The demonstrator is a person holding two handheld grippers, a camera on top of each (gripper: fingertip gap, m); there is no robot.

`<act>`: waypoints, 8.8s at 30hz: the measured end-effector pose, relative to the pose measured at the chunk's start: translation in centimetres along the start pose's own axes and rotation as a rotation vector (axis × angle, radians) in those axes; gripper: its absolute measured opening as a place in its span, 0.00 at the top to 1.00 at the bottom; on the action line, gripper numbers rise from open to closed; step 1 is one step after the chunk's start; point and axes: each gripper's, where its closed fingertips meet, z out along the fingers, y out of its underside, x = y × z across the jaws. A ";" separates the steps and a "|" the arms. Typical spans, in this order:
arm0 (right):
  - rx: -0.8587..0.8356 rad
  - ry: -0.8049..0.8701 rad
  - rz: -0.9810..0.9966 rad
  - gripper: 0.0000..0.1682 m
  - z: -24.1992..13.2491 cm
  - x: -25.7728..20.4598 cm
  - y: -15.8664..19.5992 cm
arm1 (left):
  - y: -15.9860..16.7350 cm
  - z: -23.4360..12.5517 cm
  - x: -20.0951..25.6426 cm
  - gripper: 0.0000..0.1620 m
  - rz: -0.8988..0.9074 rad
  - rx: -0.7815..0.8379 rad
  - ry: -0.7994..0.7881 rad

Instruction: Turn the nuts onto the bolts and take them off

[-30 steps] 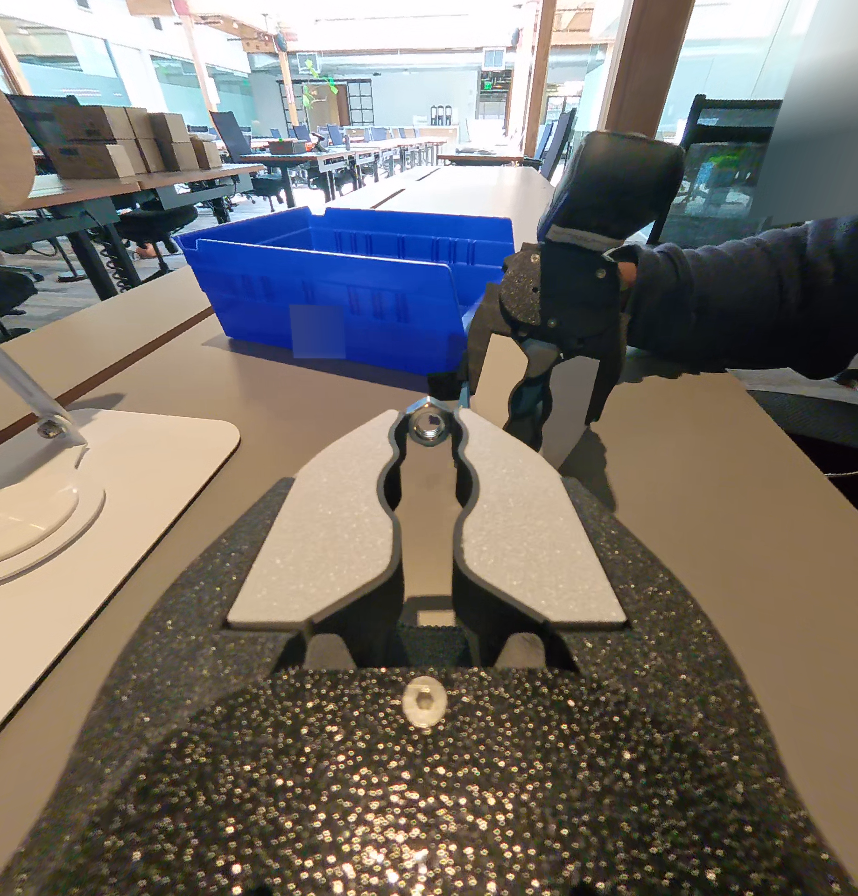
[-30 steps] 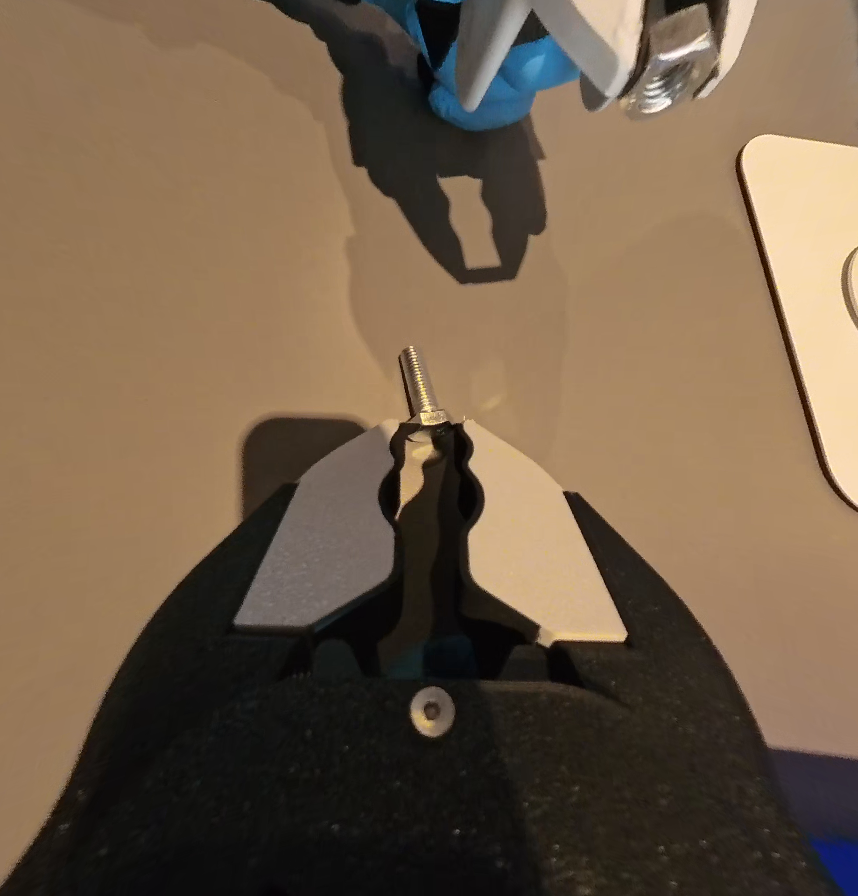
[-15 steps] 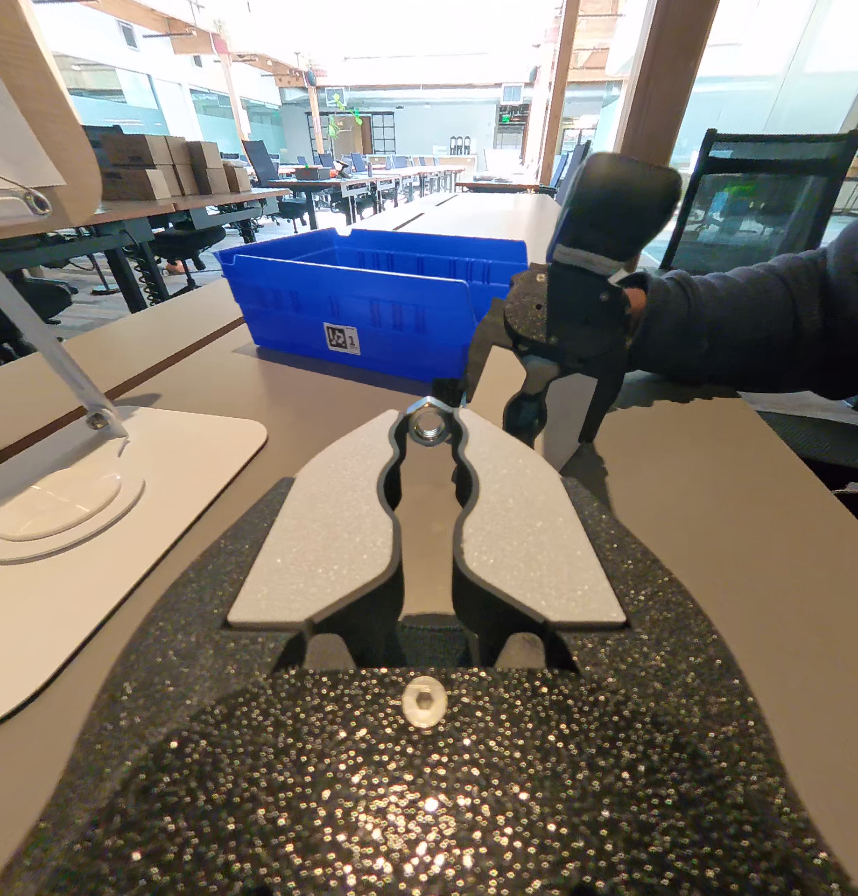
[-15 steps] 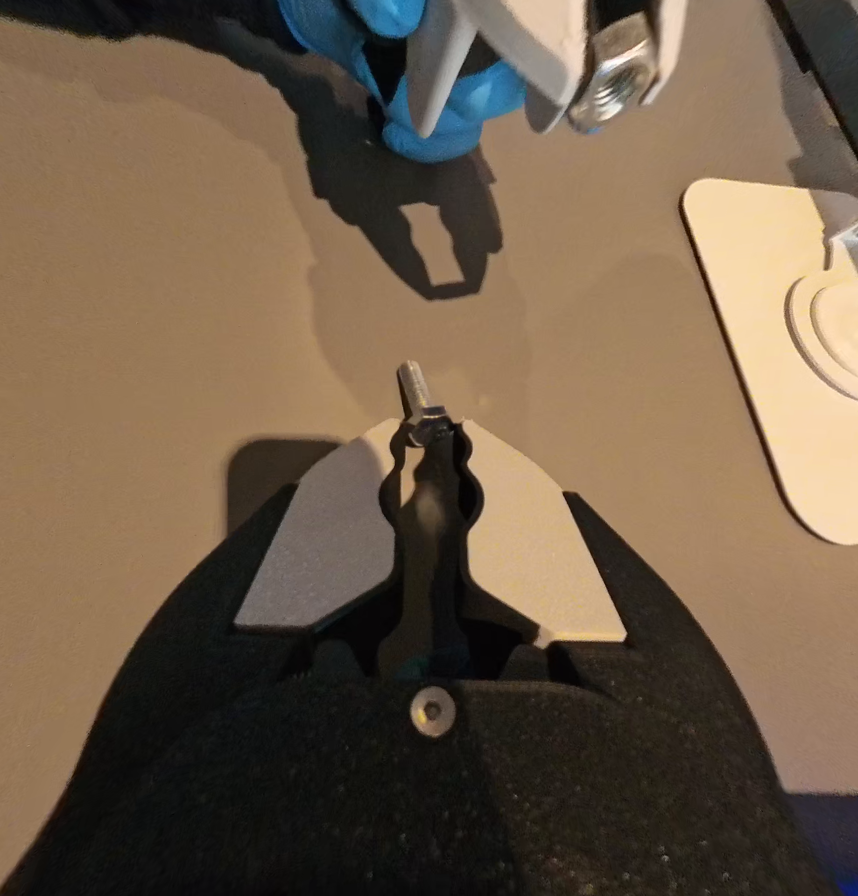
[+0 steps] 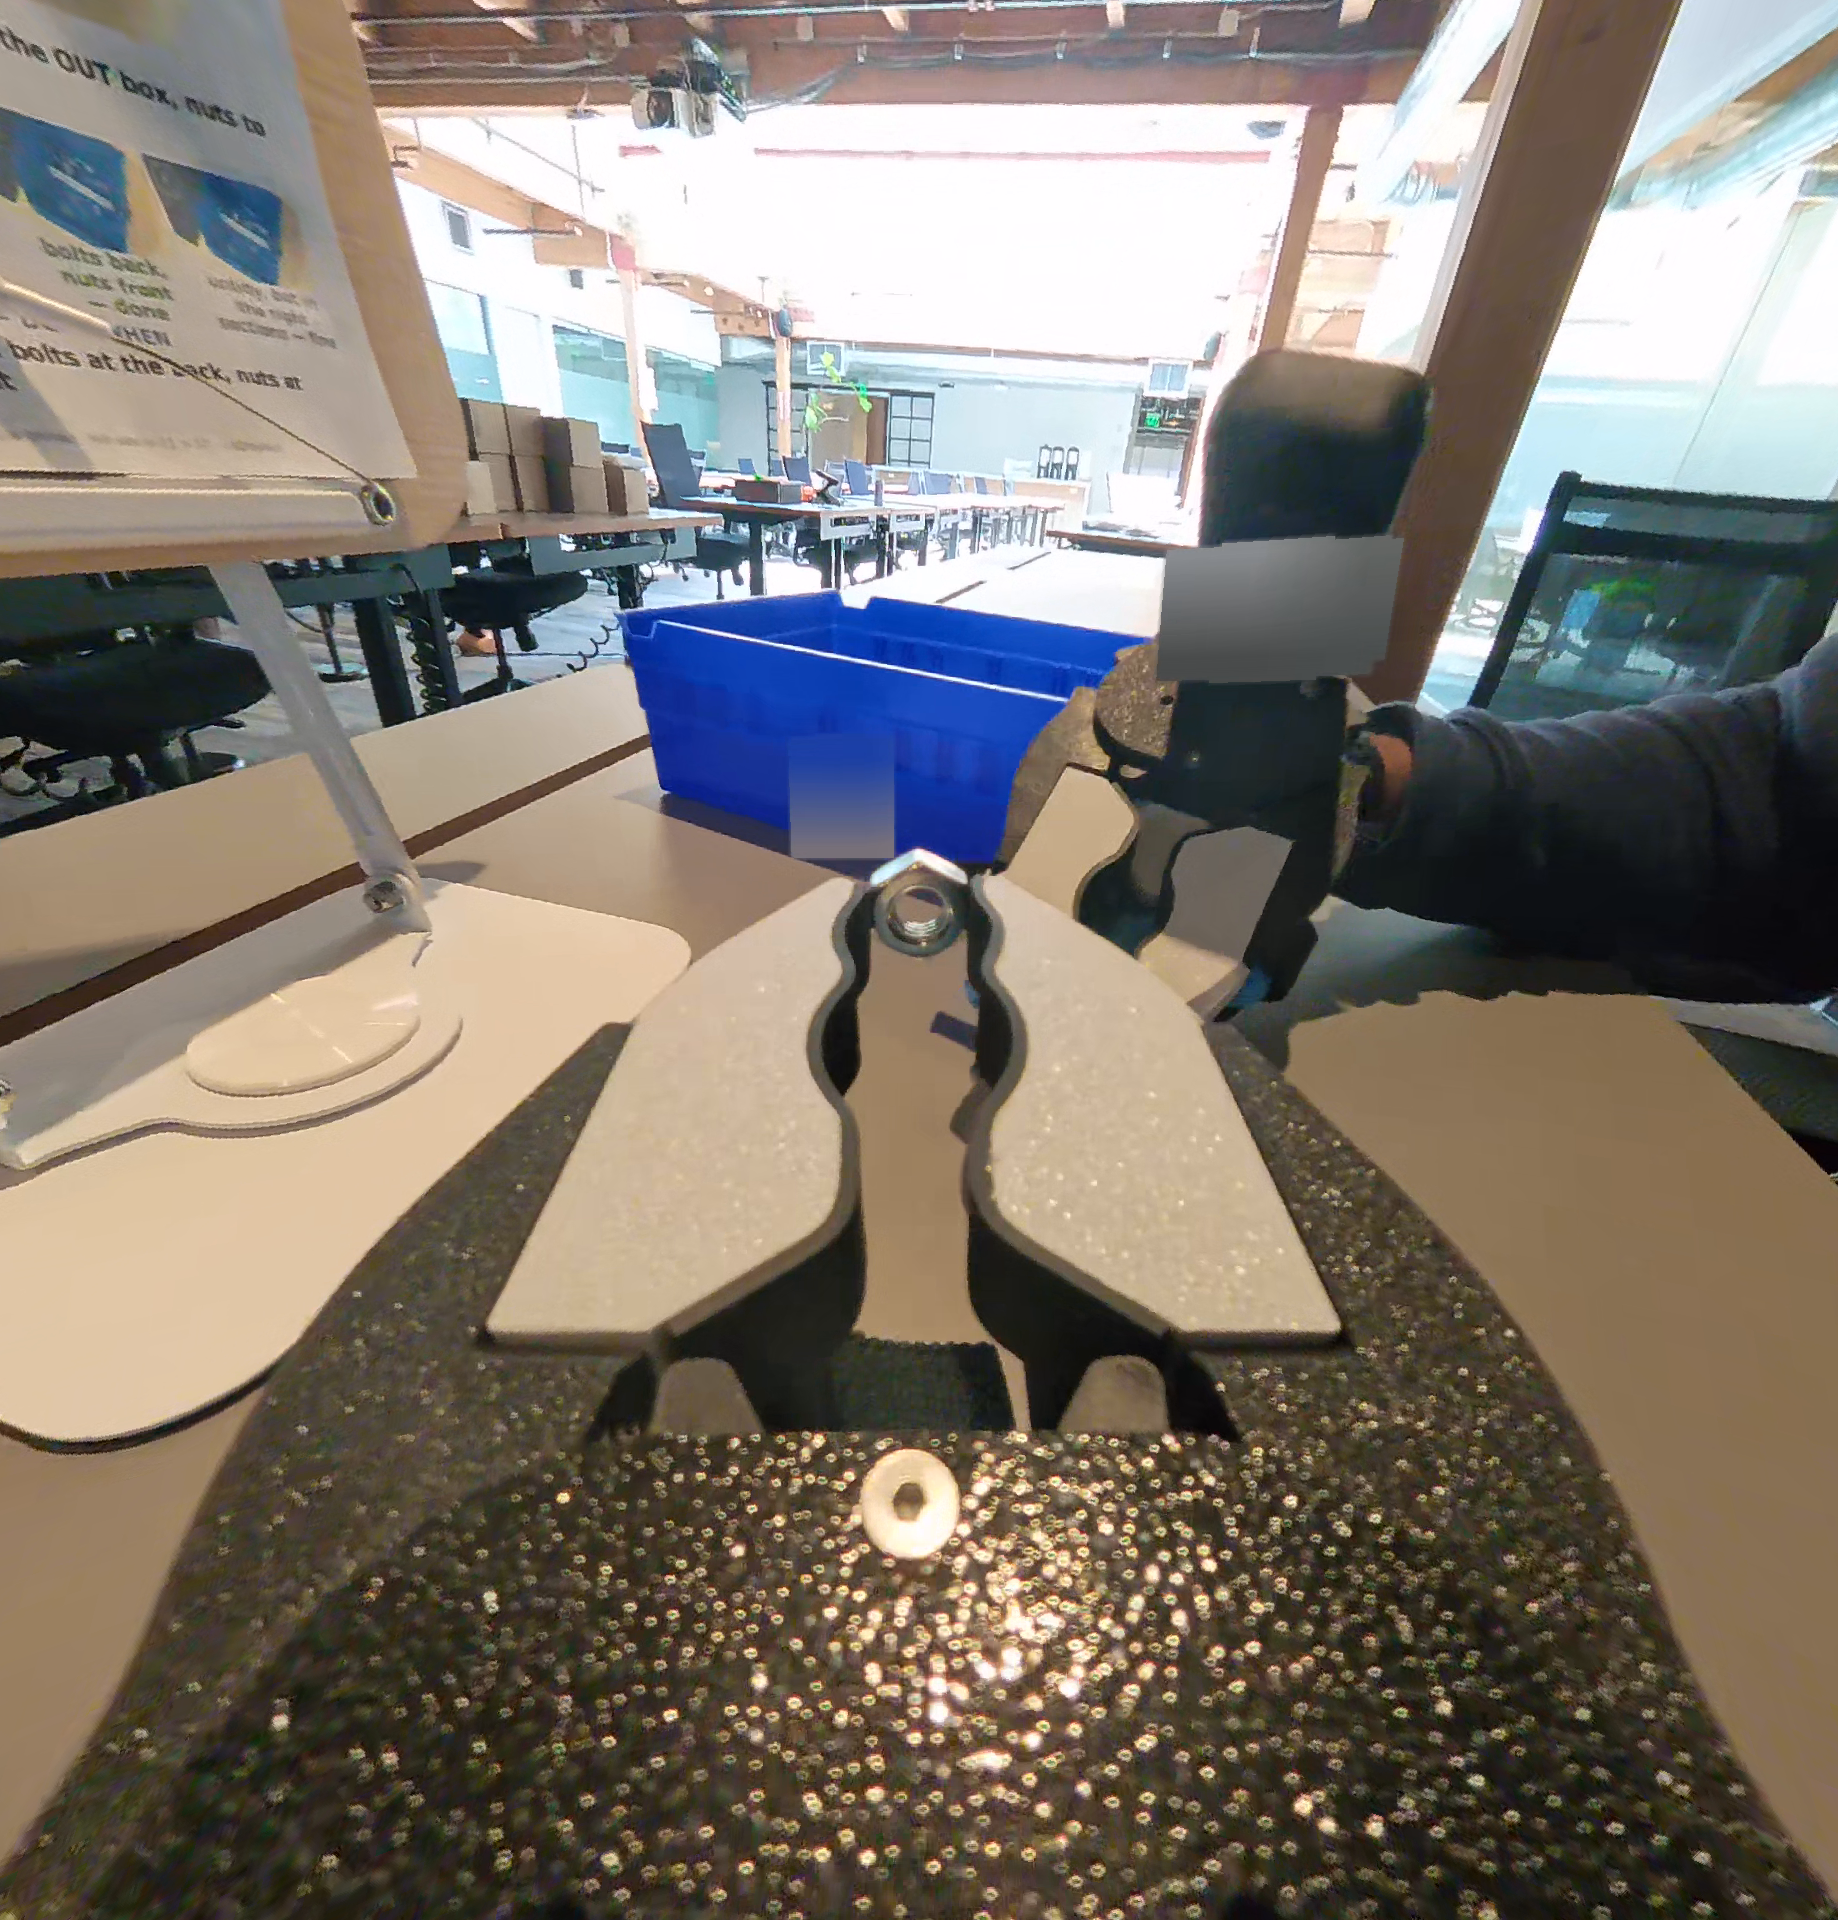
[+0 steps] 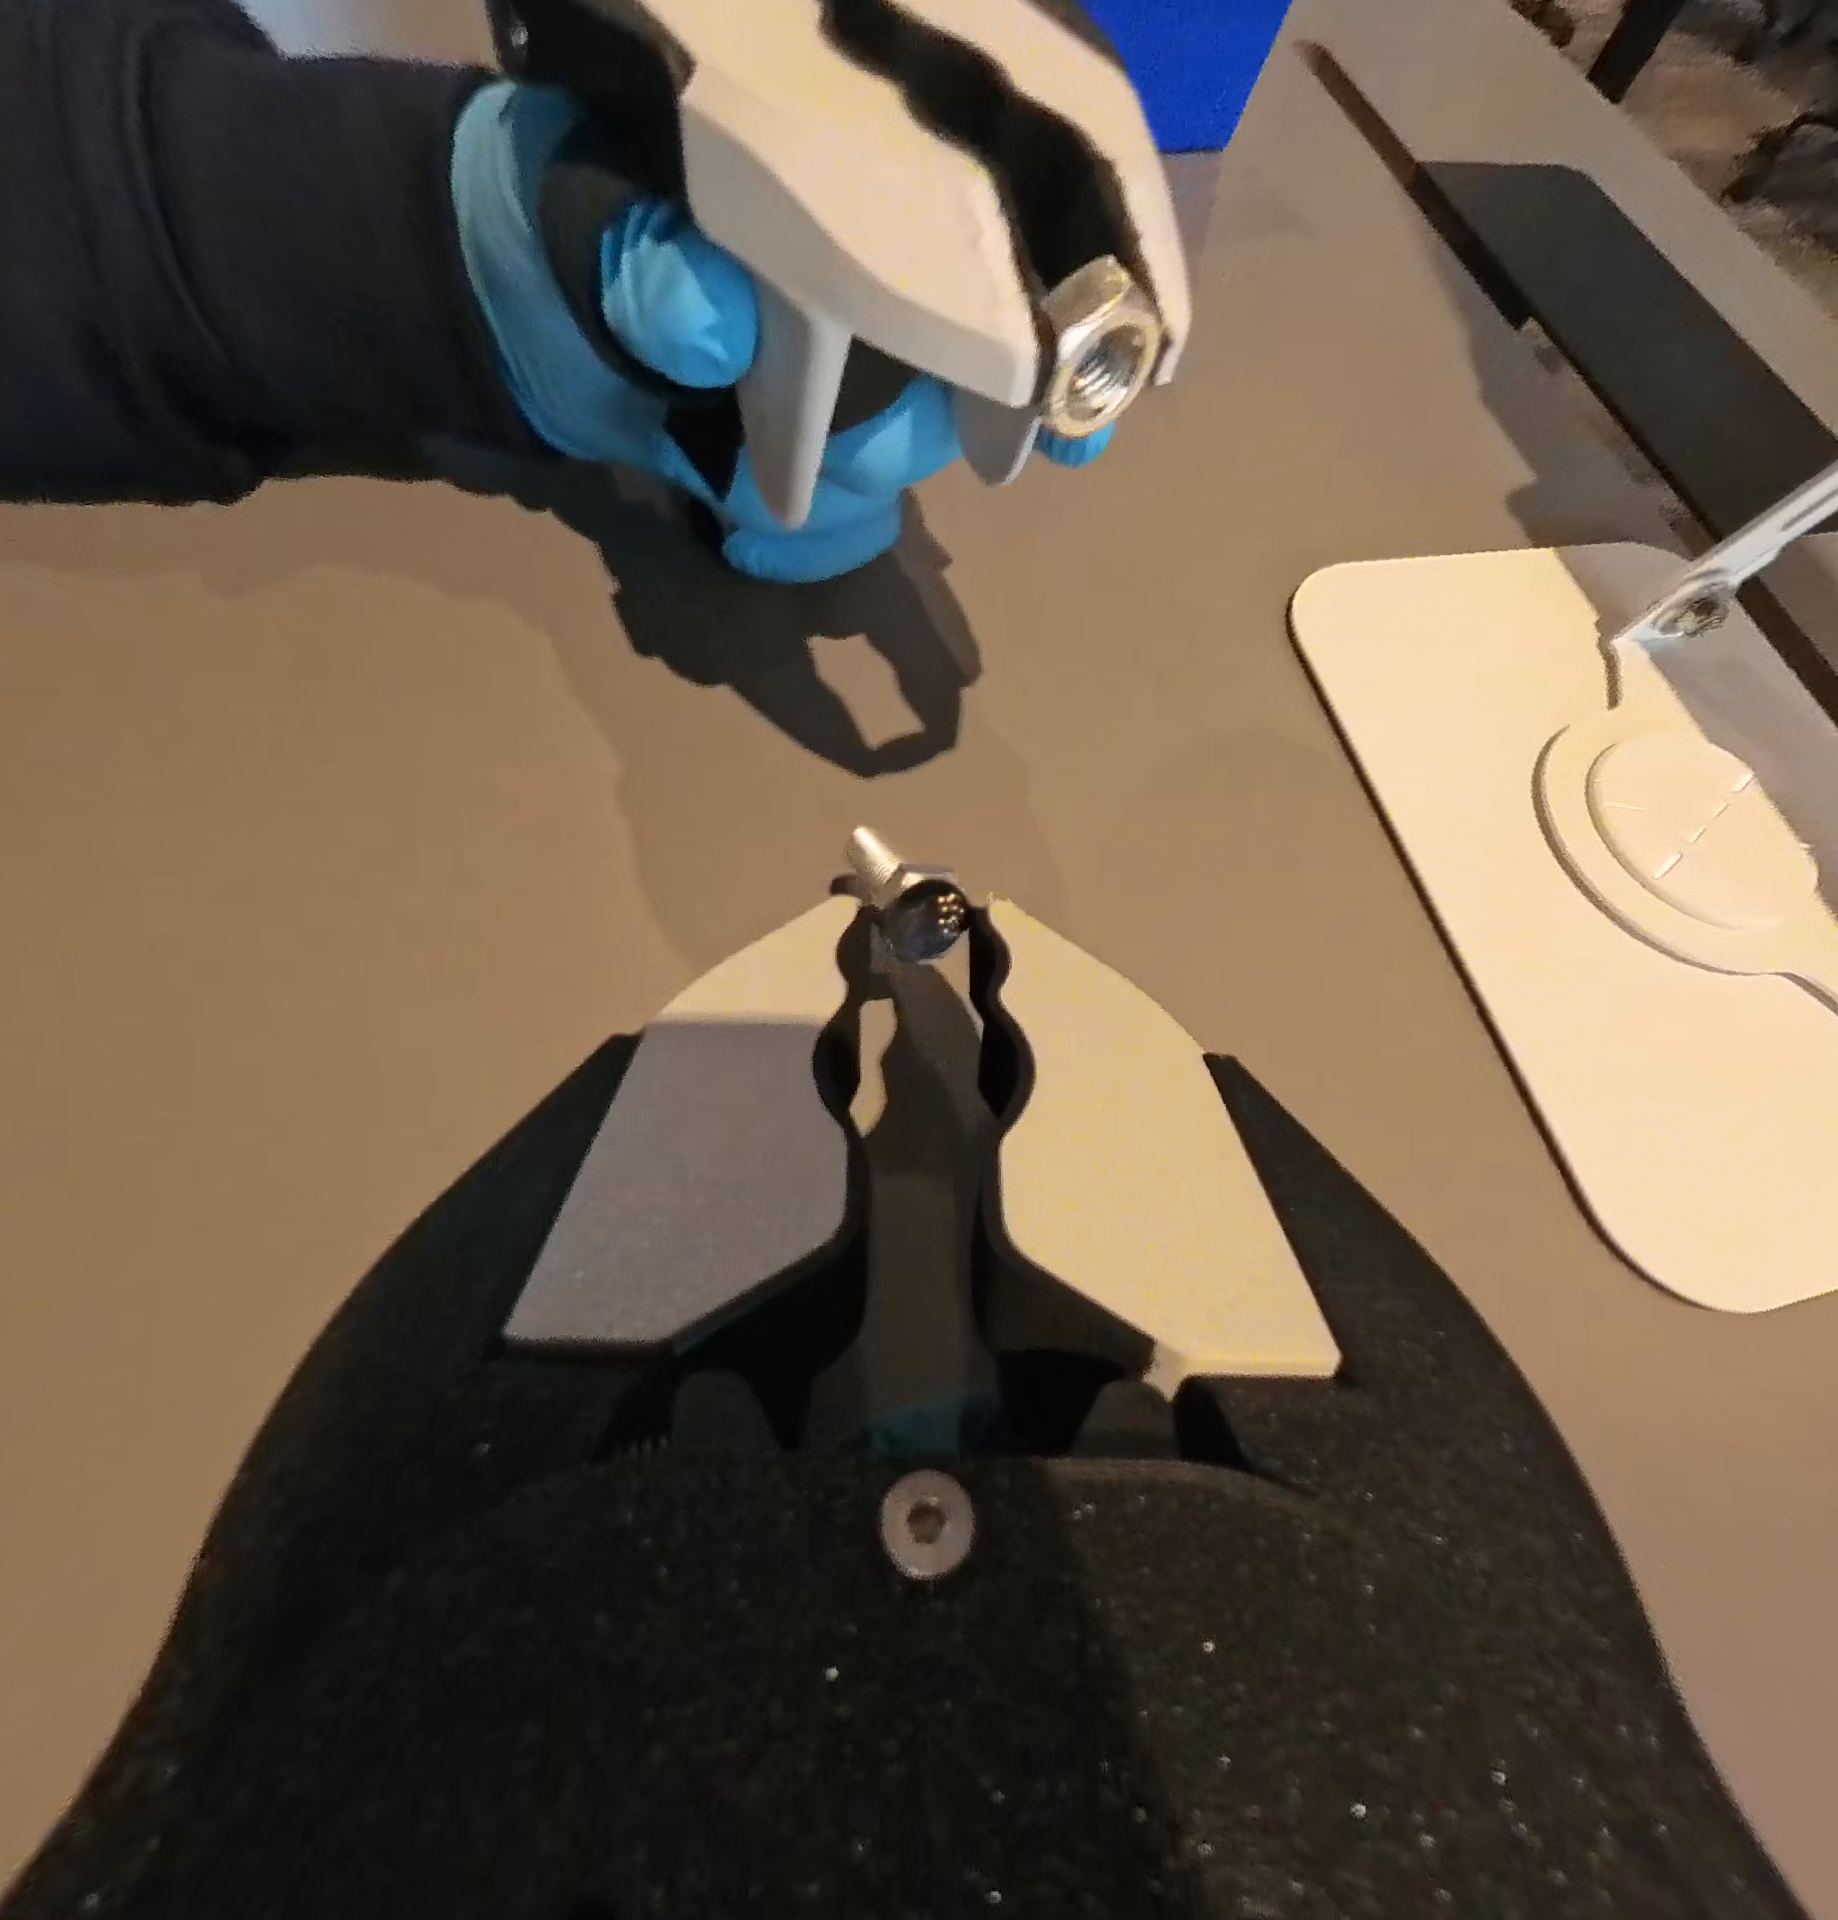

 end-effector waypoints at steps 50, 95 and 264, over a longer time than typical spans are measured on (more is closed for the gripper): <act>-0.133 0.232 -0.028 0.94 1.8 3.8 1.0 | -1.2 -1.8 -2.9 0.90 -0.071 0.090 -0.089; -0.180 0.367 -0.640 0.83 6.0 0.6 -0.7 | -1.3 -1.3 -2.6 0.90 -0.075 0.089 -0.077; 0.630 -0.262 0.209 0.90 -2.1 1.4 -7.2 | 0.1 -2.4 1.1 0.78 -0.475 -0.096 0.202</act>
